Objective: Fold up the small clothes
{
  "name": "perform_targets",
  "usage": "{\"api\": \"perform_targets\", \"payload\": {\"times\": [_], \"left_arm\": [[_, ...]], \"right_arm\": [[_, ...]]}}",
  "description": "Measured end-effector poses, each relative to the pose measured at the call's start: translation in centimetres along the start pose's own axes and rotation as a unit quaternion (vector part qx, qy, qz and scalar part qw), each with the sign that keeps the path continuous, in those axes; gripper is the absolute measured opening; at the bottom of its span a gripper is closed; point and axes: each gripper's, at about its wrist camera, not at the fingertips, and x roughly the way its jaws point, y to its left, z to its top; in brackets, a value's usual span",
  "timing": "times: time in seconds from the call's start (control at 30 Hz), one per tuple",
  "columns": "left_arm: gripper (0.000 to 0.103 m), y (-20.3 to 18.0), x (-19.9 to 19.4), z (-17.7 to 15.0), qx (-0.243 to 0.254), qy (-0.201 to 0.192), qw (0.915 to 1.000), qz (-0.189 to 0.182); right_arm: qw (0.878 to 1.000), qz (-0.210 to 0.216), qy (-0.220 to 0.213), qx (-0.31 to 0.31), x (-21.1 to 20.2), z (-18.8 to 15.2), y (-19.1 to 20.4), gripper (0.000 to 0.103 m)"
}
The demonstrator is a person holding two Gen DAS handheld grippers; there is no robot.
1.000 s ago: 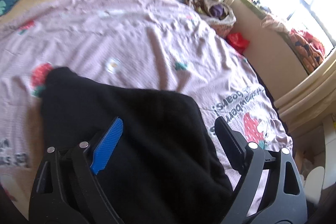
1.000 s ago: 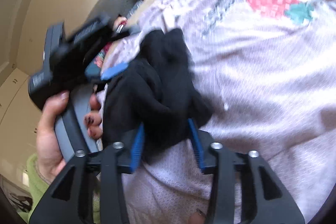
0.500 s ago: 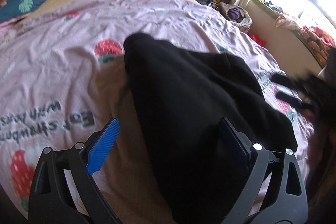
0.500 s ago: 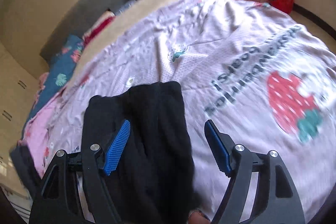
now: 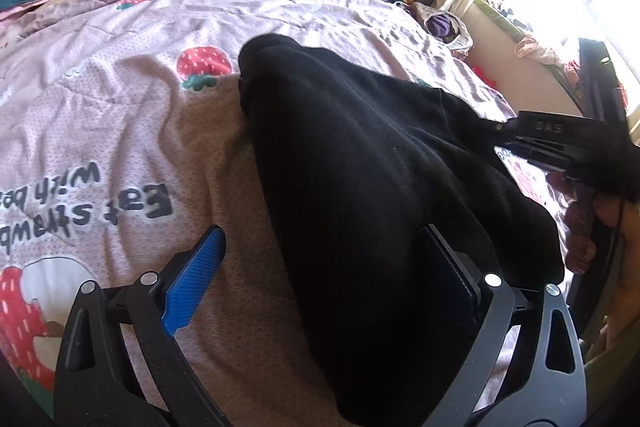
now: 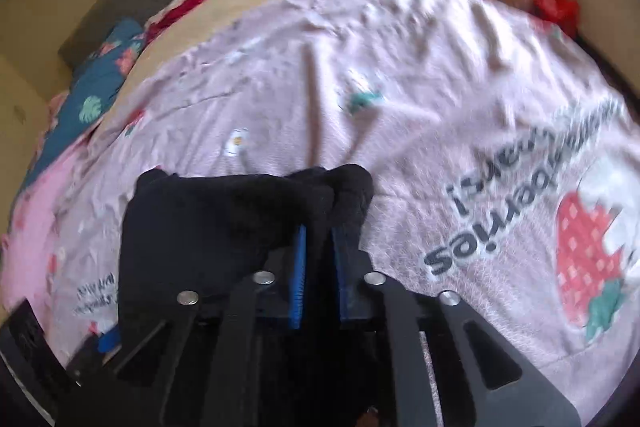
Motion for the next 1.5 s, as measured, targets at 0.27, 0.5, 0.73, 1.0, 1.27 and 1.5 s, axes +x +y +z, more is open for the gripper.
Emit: {"api": "perform_targets", "payload": {"times": [0.27,0.5,0.73,1.0,1.27,1.5], "left_arm": [[0.09,1.0,-3.5,0.7,-0.009,-0.031,0.9995,0.007],[0.09,-0.7,-0.6,0.0,0.014,0.013,0.9998,0.008],[0.09,-1.5,0.0,-0.5,0.018,0.017,0.9997,0.006],[0.09,-1.6,0.1,-0.4,0.019,0.015,0.9996,0.015],[0.09,-1.7,-1.2,-0.7,0.019,0.009,0.9997,0.011],[0.09,-2.5,-4.1,-1.1,0.024,-0.01,0.9997,0.004]], "right_arm": [[0.978,0.199,-0.054,-0.019,-4.9,1.4,3.1,0.009],[0.993,0.121,-0.017,0.009,-0.4,0.7,-1.8,0.009],[0.998,0.064,-0.017,-0.015,1.7,-1.3,-2.8,0.009],[0.999,0.014,-0.035,-0.013,0.9,-2.8,-2.7,0.041],[0.996,0.053,-0.067,0.014,-5.1,-4.7,-3.1,0.075],[0.992,0.076,-0.104,0.006,-11.5,-6.8,-1.7,0.092]]}}
